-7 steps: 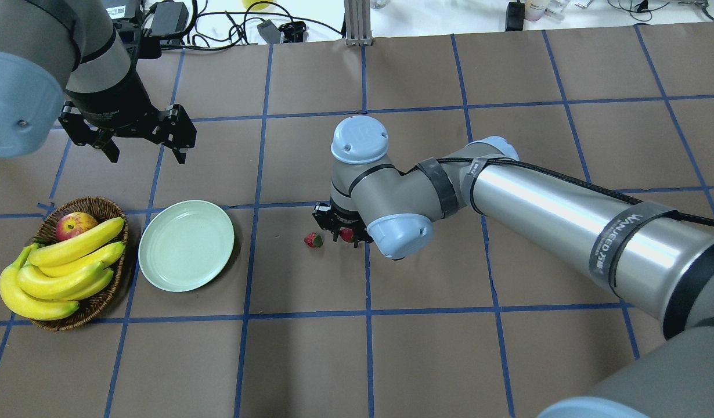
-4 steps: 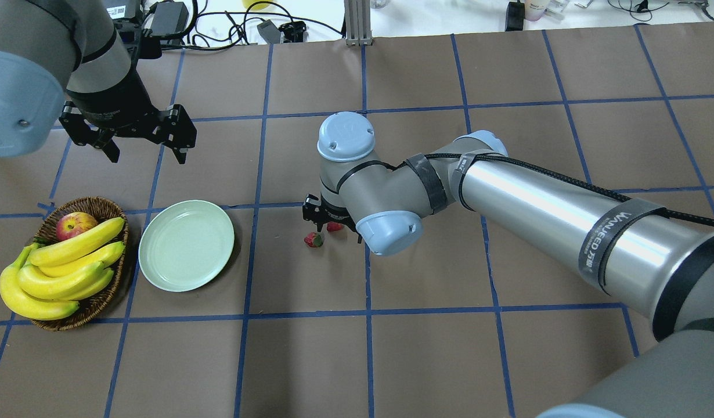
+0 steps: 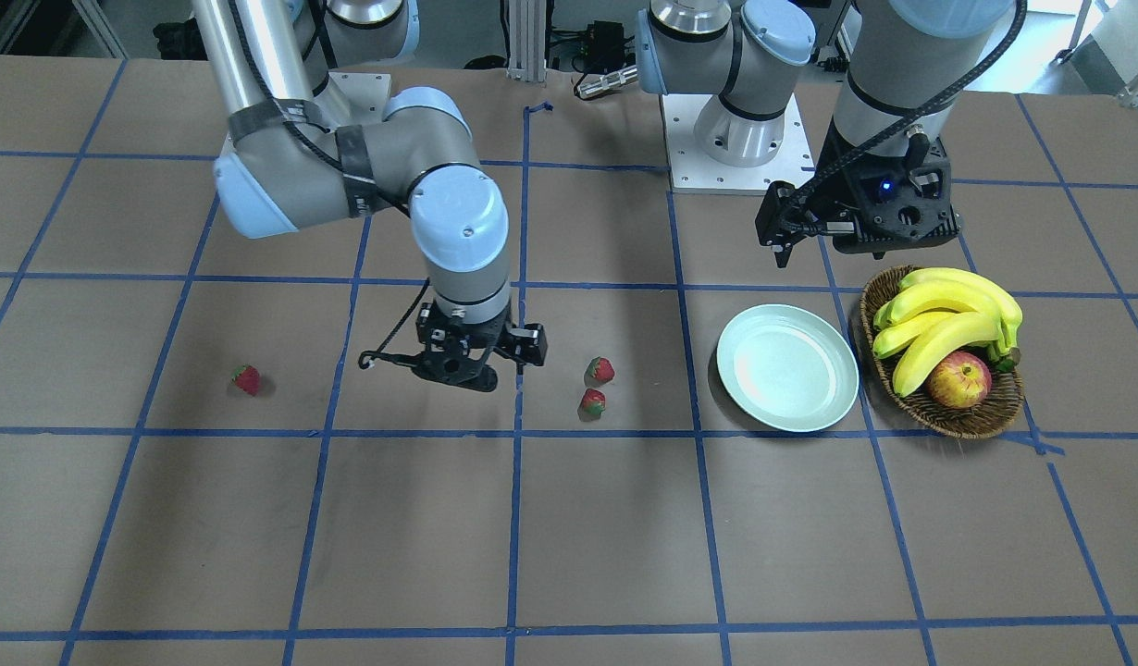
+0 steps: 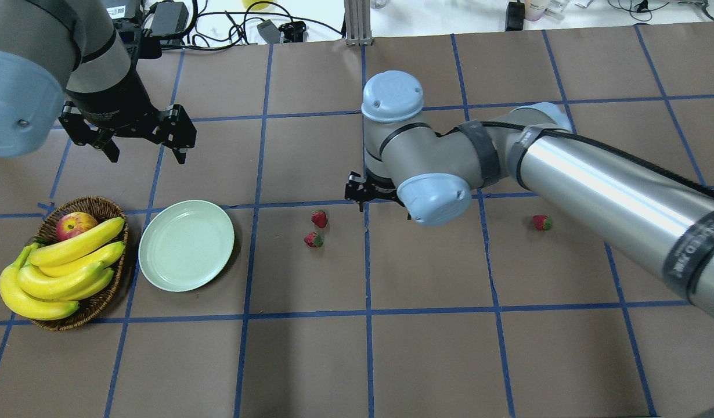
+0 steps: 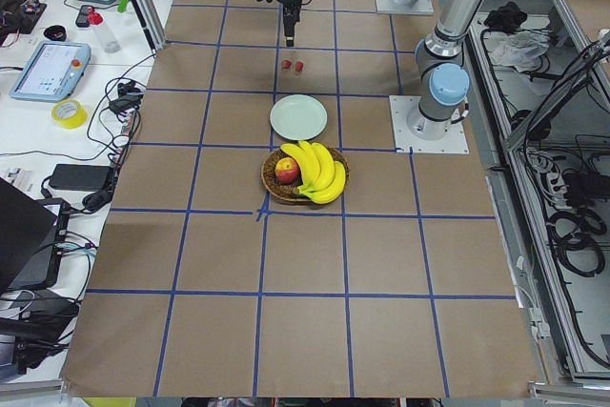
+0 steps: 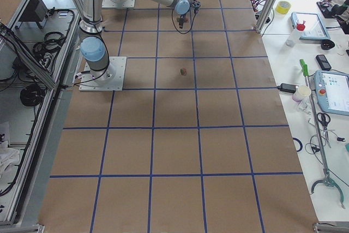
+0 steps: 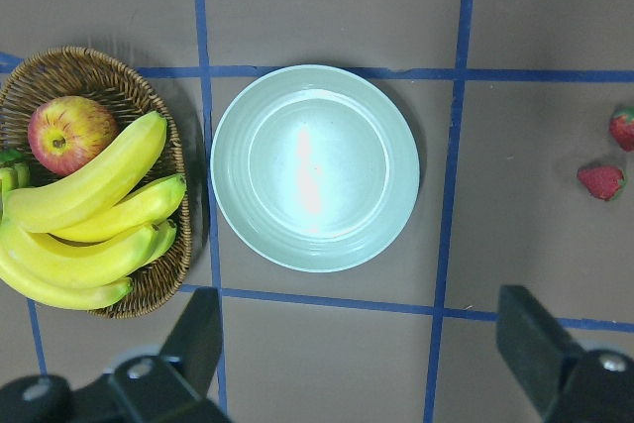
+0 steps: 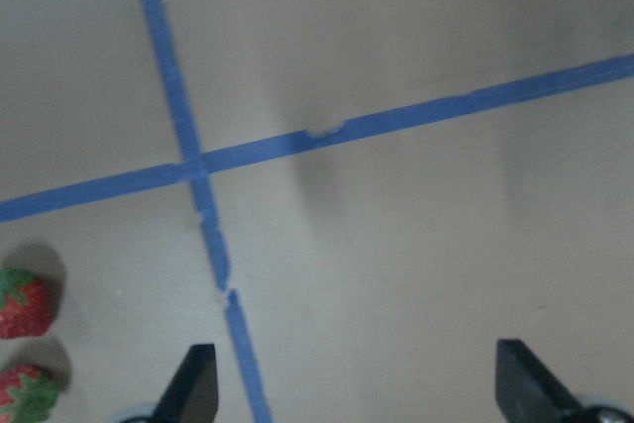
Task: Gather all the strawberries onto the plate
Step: 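Move the right gripper to the last strawberry and grasp it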
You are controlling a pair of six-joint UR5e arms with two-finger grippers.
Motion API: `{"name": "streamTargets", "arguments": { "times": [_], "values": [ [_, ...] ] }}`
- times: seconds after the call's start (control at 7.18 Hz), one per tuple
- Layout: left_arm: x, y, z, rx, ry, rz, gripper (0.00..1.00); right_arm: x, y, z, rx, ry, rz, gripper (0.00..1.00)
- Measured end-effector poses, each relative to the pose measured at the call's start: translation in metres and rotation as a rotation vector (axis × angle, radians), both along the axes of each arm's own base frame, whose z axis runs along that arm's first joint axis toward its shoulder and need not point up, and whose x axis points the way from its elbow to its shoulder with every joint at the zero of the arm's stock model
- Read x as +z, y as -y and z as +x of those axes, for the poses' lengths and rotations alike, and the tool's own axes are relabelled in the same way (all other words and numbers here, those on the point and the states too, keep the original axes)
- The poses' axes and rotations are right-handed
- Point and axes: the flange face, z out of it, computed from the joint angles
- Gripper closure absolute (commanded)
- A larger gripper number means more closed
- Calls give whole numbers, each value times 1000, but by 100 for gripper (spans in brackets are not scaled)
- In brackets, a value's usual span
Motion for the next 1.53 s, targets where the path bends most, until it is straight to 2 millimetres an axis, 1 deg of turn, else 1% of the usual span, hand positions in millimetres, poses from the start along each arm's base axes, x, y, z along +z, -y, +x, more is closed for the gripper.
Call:
{"name": "streamTargets", "arguments": {
  "times": [0.14,0.42,0.56,0.7,0.84,0.98,1.11,1.39,1.53],
  "values": [
    [0,0,0,0,0,0,0,4,6,-47,10,-8,19,4],
    [0,0,0,2,0,-1,0,1,10,-137,52,-12,41,8],
    [0,0,0,3,0,-2,0,-2,13,-175,81,-14,49,8],
    [0,0,0,5,-1,-1,0,-7,14,-209,113,-12,55,8],
    [0,0,0,7,0,-2,0,-15,13,-241,142,-7,54,8],
    [-1,0,0,8,0,-2,0,-25,9,-270,166,1,47,8],
    [0,0,0,8,0,-2,0,-36,4,-284,186,7,36,9],
    [0,0,0,8,0,-3,0,-68,-11,-288,202,13,32,17],
    [0,0,0,7,0,-4,0,-77,-15,-288,205,15,35,48]
  ]
}}
